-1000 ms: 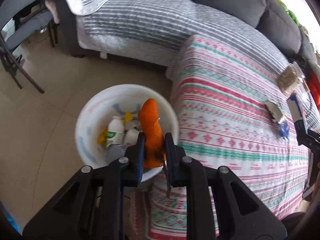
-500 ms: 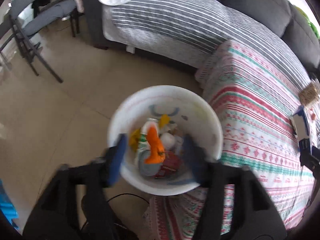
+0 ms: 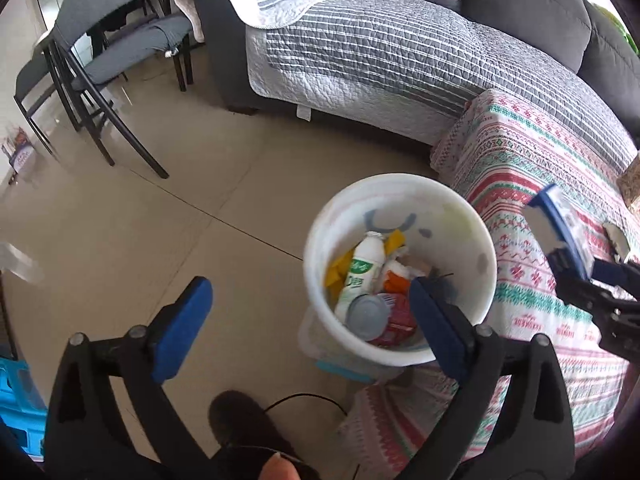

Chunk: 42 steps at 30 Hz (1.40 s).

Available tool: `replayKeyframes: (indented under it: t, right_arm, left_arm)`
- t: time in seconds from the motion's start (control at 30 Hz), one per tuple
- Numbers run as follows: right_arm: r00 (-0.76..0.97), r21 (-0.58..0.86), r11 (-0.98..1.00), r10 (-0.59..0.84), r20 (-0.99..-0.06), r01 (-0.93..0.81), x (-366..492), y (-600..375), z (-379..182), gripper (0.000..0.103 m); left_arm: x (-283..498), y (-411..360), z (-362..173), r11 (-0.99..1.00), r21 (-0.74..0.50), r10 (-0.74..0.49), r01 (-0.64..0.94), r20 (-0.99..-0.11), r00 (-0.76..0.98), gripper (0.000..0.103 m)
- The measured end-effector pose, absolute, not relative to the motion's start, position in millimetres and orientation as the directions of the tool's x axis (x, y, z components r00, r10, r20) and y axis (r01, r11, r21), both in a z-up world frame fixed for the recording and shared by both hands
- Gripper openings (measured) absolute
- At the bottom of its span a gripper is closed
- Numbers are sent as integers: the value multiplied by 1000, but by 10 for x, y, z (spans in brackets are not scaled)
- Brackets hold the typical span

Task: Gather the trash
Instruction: 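Drop the blue box into the bucket with the right tool, then move the right tool back to the table and grasp the crumpled white bag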

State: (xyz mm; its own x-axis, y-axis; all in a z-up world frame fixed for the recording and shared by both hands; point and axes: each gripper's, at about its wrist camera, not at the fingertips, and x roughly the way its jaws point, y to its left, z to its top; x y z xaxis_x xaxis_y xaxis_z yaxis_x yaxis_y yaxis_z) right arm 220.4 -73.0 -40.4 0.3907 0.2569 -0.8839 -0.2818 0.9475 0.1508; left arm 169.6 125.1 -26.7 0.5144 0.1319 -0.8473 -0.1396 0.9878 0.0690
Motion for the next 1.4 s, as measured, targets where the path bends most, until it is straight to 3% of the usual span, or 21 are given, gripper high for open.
replayKeyframes:
  t: [0.5, 0.6, 1.4]
  right_arm:
    - [401, 176, 917, 321, -858, -358, 2330, -212, -569, 63]
    - [415, 179, 916, 329, -848, -360, 2342, -205, -555, 82]
    - [499, 58, 972, 167, -850, -226, 2073, -1182, -216, 82]
  left_arm:
    - [1497, 1672, -288, 979, 72, 159, -191, -853, 497, 99]
    - [1471, 1700, -295, 978, 73, 163, -195, -852, 497, 99]
    - [1532, 1359, -239, 991, 8, 76, -136, -862, 501, 100]
